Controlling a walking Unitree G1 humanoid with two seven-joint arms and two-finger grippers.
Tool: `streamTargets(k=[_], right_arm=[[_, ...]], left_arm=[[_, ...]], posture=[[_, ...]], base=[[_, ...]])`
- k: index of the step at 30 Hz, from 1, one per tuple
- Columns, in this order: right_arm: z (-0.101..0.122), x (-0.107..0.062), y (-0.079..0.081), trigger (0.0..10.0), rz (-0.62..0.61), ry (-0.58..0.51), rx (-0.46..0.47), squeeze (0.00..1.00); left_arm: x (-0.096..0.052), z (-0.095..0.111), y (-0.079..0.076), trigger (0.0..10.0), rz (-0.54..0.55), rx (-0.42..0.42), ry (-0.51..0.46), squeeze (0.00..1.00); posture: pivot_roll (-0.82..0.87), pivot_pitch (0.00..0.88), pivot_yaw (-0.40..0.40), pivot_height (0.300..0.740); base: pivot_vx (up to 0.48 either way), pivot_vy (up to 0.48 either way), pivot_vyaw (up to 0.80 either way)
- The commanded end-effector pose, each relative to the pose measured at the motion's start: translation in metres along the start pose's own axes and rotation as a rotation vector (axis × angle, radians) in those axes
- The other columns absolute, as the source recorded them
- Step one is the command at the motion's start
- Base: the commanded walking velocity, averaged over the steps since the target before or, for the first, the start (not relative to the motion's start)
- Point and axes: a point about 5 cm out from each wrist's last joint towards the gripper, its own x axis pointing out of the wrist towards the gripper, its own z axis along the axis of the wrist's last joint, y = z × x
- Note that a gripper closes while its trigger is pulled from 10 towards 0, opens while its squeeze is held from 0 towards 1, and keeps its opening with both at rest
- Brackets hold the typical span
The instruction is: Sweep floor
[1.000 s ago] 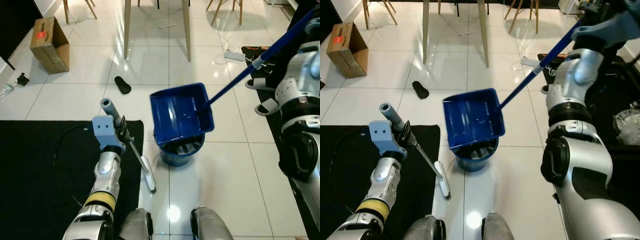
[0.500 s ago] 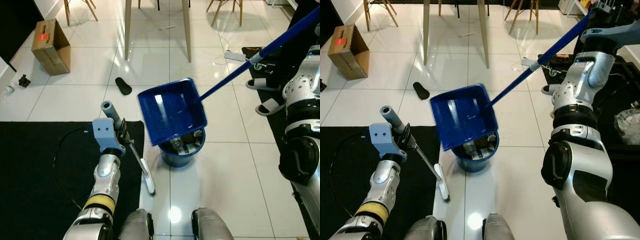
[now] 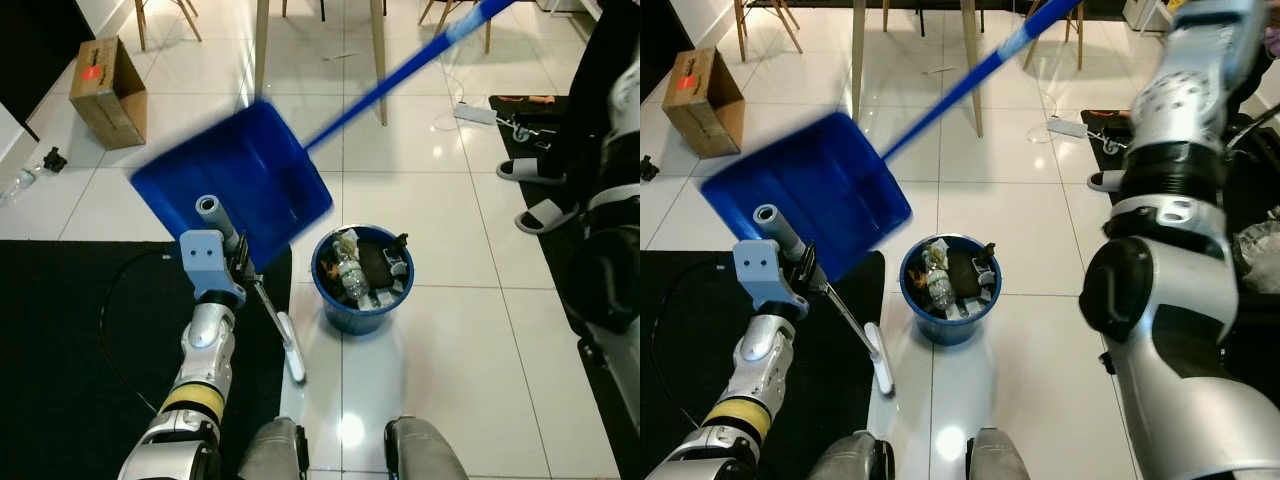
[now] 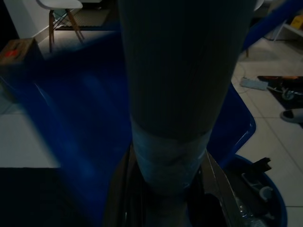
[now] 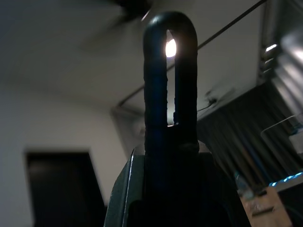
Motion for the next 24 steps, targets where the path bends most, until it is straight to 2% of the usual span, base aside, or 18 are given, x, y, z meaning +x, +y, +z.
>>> streamTargets(k=[1,6,20,24], right_arm=[[0.000,-0.001,-0.001,10.0,0.000,0.001,0.006,0.00],[-0.003,-0.012,-0.011,10.0,-0.021,0.018,-0.022,0.00],[0.004,-0.013,-0.016,10.0,-0.010,0.010,-0.081,0.00],[0.003,-0.015,-0.017,10.0,-0.015,0.013,-0.088,0.00]], left_arm=[[0.003,0.002,0.008,10.0,0.015,0.044,0.017,0.00],[0.006,0.001,0.008,10.0,0.011,0.096,0.051,0.00],[0.010,0.008,0.005,10.0,0.022,0.117,0.009,0.00],[0.011,0.009,0.003,10.0,0.018,0.137,0.004,0.00]], posture=[[0.03,0.000,0.015,0.740],[0.04,0.000,0.010,0.740],[0.04,0.000,-0.002,0.740],[0.04,0.000,-0.002,0.740]], base=[[0.000,0.000,0.00],[0.000,0.000,0.00],[0.000,0.000,0.00],[0.000,0.458,0.00]])
